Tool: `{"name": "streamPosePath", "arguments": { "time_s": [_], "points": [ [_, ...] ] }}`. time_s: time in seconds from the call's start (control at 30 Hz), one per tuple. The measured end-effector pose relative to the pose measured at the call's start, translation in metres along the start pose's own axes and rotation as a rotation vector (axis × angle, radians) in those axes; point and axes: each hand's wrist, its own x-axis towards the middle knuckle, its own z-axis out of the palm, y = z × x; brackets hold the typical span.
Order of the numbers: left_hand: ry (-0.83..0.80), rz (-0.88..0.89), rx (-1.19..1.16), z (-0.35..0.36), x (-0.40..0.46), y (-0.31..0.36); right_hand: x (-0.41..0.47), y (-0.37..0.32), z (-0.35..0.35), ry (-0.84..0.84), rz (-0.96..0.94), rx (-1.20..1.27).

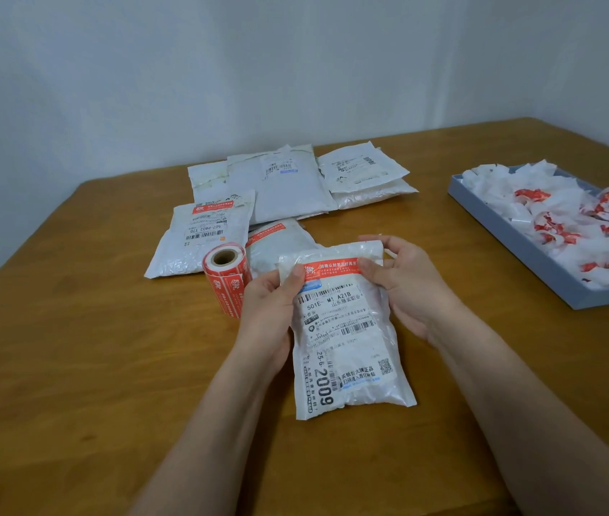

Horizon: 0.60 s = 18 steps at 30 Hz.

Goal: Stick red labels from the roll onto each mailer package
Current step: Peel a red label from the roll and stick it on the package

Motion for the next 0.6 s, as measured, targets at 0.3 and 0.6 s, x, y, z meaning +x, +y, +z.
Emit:
{"name": "streamPosePath", "arguments": {
  "time_s": [0.3, 0.6],
  "points": [
    [-0.003, -0.030, -0.056, 0.005, -0.003, 0.001, 0.000, -0.001, -0.002, -0.051, 0.016, -0.042],
    [-0.019, 0.090, 0.095, 0.017, -0.005, -0.003, -0.006, 0.003, 0.000, 0.011, -0.076, -0.191]
  ]
}}
